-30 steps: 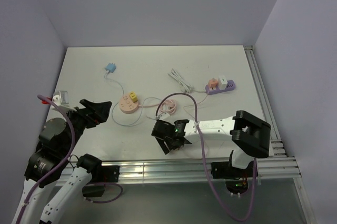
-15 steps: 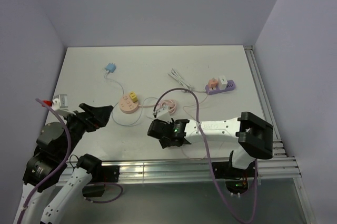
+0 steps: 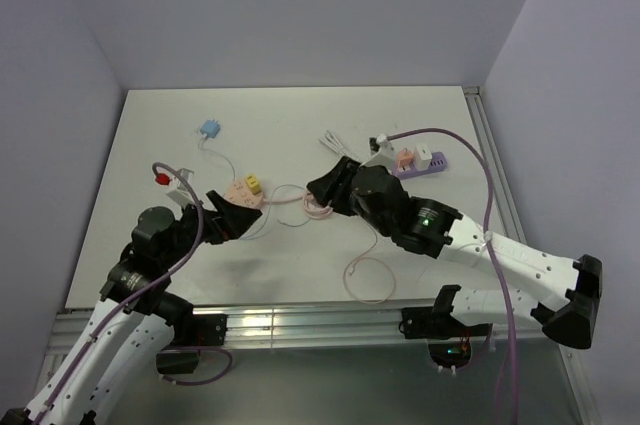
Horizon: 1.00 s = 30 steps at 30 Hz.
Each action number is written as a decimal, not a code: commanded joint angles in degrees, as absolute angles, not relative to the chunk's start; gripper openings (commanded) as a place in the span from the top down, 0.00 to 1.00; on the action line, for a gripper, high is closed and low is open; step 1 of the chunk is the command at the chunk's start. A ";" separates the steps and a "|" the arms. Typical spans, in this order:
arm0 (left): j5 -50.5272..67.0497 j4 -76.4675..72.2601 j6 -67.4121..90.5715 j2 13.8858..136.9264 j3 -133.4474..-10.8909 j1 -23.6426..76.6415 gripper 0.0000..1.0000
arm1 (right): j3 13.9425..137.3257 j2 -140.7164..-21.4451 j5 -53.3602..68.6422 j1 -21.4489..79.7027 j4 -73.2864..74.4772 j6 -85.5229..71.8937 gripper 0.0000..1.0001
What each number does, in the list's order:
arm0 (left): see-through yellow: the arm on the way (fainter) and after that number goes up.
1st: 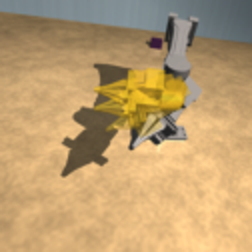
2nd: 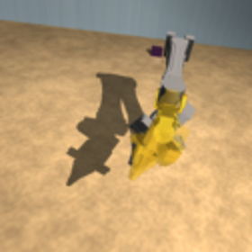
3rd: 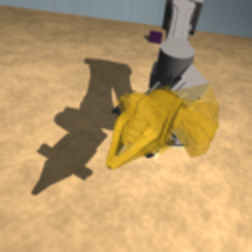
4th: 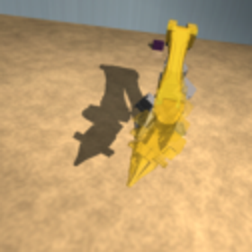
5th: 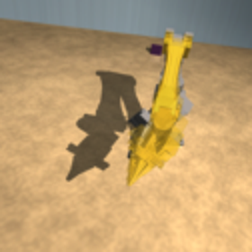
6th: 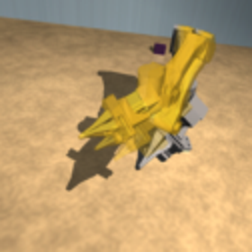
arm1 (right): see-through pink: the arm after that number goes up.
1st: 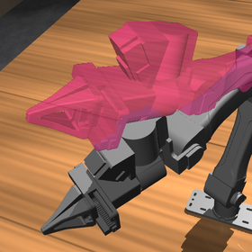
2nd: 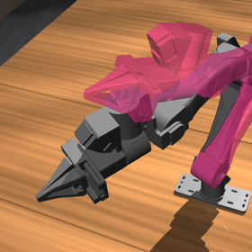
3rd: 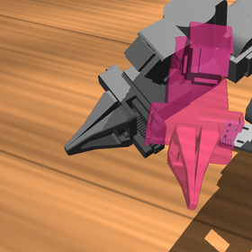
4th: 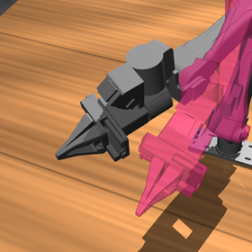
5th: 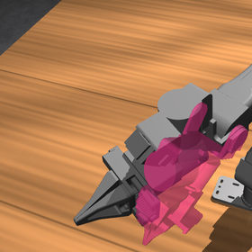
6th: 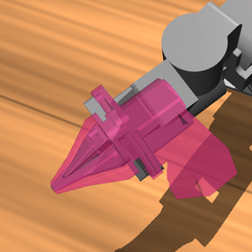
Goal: Insert the plug
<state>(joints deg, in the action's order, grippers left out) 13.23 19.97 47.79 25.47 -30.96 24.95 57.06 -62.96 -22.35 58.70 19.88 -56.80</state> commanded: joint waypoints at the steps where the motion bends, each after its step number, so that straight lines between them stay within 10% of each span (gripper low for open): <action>1: 15.74 5.12 48.25 22.24 -28.75 25.14 0.00 | 56.51 -61.00 -22.06 56.51 14.41 -66.00 1.00; 30: 3.16 -19.51 32.61 36.82 -30.59 39.46 0.07 | 69.44 -73.04 -18.54 58.18 11.87 -83.67 1.00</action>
